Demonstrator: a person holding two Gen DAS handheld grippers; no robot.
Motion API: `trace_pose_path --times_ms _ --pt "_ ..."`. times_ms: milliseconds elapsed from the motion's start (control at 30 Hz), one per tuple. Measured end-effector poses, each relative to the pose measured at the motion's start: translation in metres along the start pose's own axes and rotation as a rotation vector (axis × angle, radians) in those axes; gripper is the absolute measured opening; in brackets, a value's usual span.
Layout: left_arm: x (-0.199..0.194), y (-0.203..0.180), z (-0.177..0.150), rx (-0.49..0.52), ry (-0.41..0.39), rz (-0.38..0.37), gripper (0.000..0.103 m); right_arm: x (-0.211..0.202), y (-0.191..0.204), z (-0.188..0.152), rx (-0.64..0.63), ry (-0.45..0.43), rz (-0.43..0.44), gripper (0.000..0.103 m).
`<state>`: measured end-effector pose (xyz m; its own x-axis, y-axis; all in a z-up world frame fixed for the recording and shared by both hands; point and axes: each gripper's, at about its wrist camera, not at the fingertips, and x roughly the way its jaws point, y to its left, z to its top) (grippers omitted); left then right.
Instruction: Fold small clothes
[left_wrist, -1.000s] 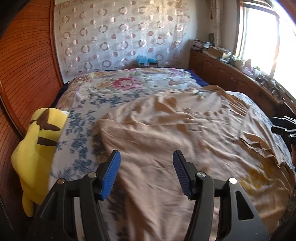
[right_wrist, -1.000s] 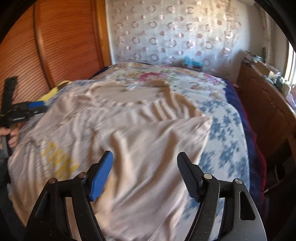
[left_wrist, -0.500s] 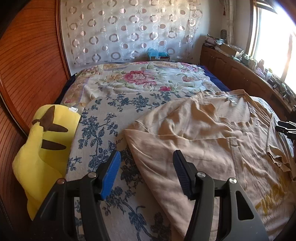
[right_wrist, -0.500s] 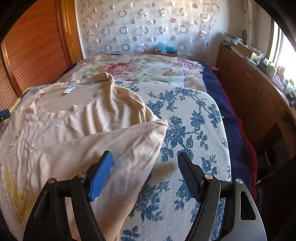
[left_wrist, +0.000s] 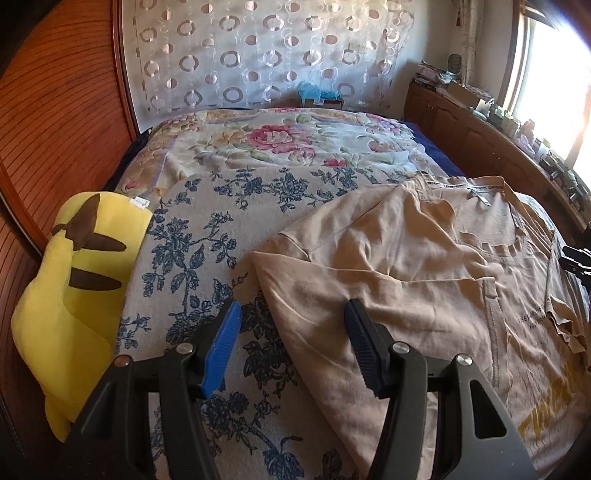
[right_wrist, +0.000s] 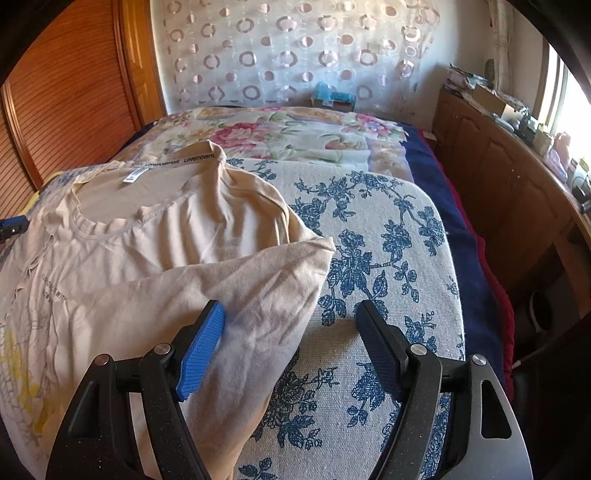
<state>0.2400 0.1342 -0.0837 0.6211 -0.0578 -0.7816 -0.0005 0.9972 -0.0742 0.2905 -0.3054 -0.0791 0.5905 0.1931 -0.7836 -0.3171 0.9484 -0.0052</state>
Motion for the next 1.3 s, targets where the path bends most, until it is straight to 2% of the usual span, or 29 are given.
trace_pose_path --times_ms 267,300,367,467,567,667,767,833,867,1033,1100,1133,1167,1200,1233,1267,1300 --pt "0.003 -0.004 0.003 0.008 -0.006 0.006 0.058 0.0 0.0 0.0 -0.001 0.0 -0.001 0.076" --pt "0.003 -0.005 0.003 0.012 -0.01 -0.001 0.054 0.0 0.0 0.0 -0.001 0.0 -0.001 0.076" --pt "0.001 -0.006 0.002 0.019 -0.019 -0.028 0.031 0.0 0.0 0.0 -0.001 0.0 -0.001 0.076" --pt "0.0 -0.008 0.004 0.024 -0.02 -0.061 0.016 0.0 0.001 0.0 -0.003 0.0 -0.005 0.076" --pt "-0.001 -0.007 0.007 0.013 -0.021 -0.084 0.008 0.002 0.001 0.001 -0.003 0.005 0.003 0.076" --pt "-0.004 -0.004 0.01 0.003 -0.031 -0.089 0.007 0.005 -0.002 0.006 -0.007 0.018 0.019 0.076" --pt "-0.002 0.003 0.012 -0.024 -0.027 -0.056 0.007 0.011 -0.004 0.012 -0.012 0.025 0.018 0.076" --pt "0.002 0.007 0.012 -0.035 -0.007 -0.075 0.007 0.014 -0.005 0.015 -0.019 0.027 0.019 0.076" --pt "0.004 0.009 0.012 -0.043 -0.001 -0.079 0.012 0.016 -0.006 0.017 -0.023 0.029 0.021 0.076" --pt "0.006 0.013 0.015 -0.046 0.004 -0.101 0.019 0.022 -0.004 0.027 -0.031 0.03 0.031 0.07" --pt "0.007 0.01 0.017 -0.032 0.006 -0.09 0.019 0.024 -0.001 0.031 -0.037 0.027 0.037 0.064" --pt "0.008 0.008 0.019 -0.019 0.006 -0.085 0.018 0.024 0.0 0.032 -0.046 0.023 0.049 0.054" --pt "0.008 0.005 0.019 -0.001 0.005 -0.092 0.003 0.024 0.004 0.033 -0.053 0.022 0.06 0.043" --pt "0.008 0.001 0.019 0.015 0.004 -0.125 0.001 0.024 0.006 0.034 -0.061 0.019 0.068 0.037" --pt "0.006 -0.002 0.019 0.018 0.004 -0.156 0.0 0.024 0.009 0.035 -0.07 0.018 0.074 0.018" --pt "0.002 -0.005 0.019 0.02 -0.004 -0.168 0.0 0.023 0.013 0.036 -0.08 0.019 0.086 0.005" --pt "-0.006 -0.011 0.019 0.029 -0.03 -0.162 0.0 0.022 0.016 0.037 -0.083 0.015 0.093 0.005"
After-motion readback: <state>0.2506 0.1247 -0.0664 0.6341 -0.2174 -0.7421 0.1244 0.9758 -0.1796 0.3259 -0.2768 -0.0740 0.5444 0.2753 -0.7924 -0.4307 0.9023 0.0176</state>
